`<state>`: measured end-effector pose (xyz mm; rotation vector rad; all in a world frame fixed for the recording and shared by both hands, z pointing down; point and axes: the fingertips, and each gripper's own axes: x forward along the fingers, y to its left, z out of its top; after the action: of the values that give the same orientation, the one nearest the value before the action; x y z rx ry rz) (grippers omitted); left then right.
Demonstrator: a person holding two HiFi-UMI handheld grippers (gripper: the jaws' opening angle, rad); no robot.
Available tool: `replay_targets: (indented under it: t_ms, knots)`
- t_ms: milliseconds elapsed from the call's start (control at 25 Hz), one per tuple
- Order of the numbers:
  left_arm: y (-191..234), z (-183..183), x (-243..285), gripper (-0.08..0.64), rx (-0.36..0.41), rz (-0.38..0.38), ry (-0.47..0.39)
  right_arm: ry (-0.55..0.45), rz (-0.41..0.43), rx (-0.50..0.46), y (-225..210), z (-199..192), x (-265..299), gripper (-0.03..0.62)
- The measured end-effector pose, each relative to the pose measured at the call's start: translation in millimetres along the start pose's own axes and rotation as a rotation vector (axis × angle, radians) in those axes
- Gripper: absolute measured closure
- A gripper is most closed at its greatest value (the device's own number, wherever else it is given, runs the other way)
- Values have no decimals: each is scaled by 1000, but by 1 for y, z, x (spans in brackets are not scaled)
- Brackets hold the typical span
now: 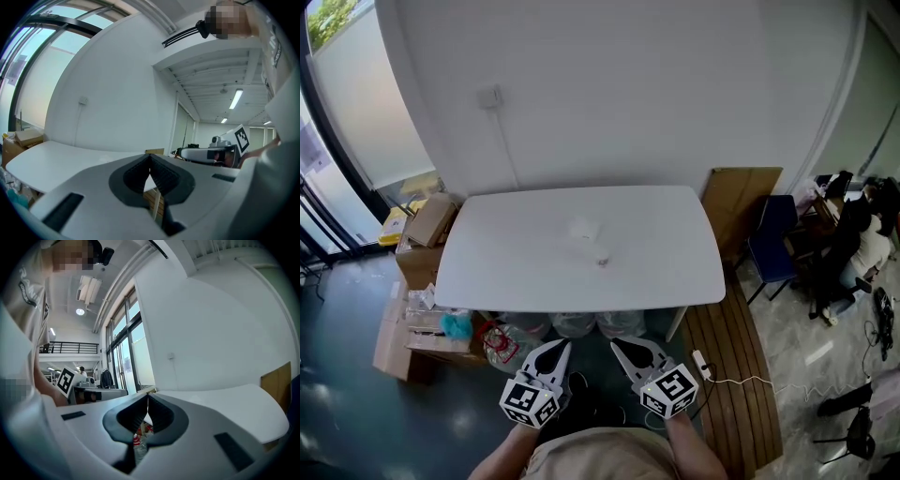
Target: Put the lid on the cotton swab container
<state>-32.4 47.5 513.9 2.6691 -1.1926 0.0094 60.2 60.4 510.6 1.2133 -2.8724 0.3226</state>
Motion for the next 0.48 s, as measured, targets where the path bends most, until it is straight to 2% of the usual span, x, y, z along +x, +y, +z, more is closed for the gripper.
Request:
replay_targets:
  t_ms: [120, 360, 480]
  knots:
    - [14, 5, 17, 546, 0, -11, -9, 10, 2, -19, -7, 3, 12, 575]
    - [40, 12, 49, 546, -19, -35, -24, 35, -53, -55, -40, 16, 40, 575]
    - [58, 10, 64, 546, -19, -46, -5, 33, -71, -36, -55, 22, 59, 575]
